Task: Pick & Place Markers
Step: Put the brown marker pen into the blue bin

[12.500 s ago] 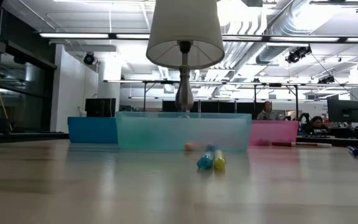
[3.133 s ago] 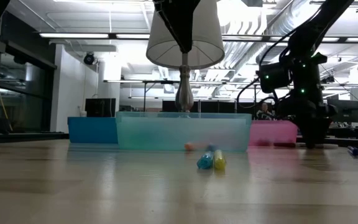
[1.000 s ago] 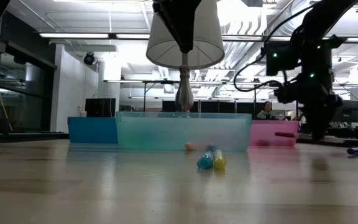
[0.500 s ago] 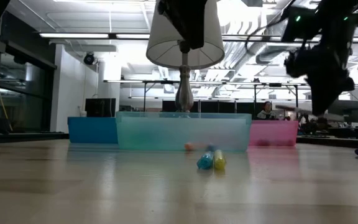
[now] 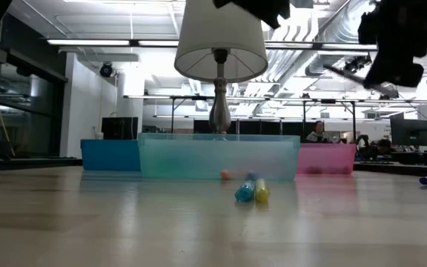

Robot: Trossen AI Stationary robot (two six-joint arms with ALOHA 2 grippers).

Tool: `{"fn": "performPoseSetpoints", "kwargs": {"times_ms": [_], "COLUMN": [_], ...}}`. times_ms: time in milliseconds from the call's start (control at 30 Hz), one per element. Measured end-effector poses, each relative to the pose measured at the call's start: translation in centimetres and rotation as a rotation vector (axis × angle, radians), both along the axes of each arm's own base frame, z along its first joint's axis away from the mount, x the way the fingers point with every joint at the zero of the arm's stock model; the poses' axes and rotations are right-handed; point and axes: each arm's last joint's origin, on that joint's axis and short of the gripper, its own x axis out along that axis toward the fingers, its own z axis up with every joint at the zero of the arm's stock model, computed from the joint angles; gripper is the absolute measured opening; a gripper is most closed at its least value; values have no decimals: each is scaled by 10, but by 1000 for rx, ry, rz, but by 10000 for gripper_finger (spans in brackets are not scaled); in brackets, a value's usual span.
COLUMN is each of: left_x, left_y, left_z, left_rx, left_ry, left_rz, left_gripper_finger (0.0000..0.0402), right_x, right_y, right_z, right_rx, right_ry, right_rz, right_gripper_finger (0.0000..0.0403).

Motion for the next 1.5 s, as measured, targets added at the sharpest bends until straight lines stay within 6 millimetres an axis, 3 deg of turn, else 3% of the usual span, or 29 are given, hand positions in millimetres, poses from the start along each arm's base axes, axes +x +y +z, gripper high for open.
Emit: {"fn": "performPoseSetpoints", "kwargs": {"times_ms": [300,533,1033,1233,1500], "left_x": [15,14,31,35,38], "left_y": [21,23,22,36,47], "left_z": [23,43,81,90,91], "left_rx": [-48,-21,-98,-109,-133], "left_ry": [-184,-262,-650,-753,-763], "left_rz": [23,15,-34,-6,-17], "left_gripper_finger": [124,124,124,124,124], "right_x": [-10,-11,-18,-16,-8], "right_y": [10,17,29,32,36], "right_z": [23,45,98,100,103], "right_rx": [-58,-139,-419,-423,-445], "right_ry": [-269,-497,-619,-610,-639], "right_rz": [75,185,384,421,430], "right_gripper_finger": [15,15,15,15,15]}}
